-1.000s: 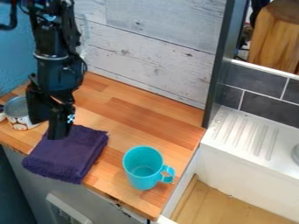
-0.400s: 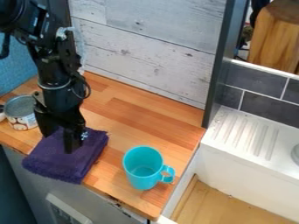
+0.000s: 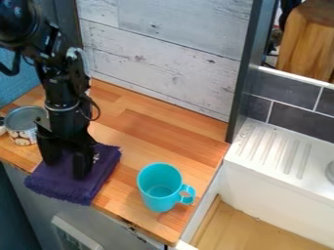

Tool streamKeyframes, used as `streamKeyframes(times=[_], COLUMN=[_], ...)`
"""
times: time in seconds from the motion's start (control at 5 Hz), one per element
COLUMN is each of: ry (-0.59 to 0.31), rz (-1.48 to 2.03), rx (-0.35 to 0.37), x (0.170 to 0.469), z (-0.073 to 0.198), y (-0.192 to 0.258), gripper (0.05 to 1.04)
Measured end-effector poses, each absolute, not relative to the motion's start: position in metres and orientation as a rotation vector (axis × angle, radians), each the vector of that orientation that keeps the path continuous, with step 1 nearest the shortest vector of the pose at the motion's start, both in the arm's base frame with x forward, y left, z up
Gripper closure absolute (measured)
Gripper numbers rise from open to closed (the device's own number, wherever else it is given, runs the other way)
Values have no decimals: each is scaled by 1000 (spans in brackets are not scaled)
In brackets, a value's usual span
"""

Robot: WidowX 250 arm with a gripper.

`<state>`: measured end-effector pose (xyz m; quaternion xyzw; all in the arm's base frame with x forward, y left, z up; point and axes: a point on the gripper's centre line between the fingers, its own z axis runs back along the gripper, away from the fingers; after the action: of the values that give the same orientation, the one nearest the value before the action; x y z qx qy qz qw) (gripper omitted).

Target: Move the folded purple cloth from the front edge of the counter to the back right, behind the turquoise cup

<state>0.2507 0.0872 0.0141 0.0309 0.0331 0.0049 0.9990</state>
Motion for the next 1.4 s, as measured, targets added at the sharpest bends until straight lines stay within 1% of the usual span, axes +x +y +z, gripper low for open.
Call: streamKeyframes(times=[0.2,0.4,0.6,0.8,1.0,1.4], ry=[104,87,55,20,-4,-39], rz=[73,64,32,-14,-87,-205], rx=[105,83,33,-20,-79,-167], x=[266,288,305,328,350,386], z=[5,3,3,4,6,9], y=[90,82,69,50,29,-16], gripper=[81,81,81,82,83,83])
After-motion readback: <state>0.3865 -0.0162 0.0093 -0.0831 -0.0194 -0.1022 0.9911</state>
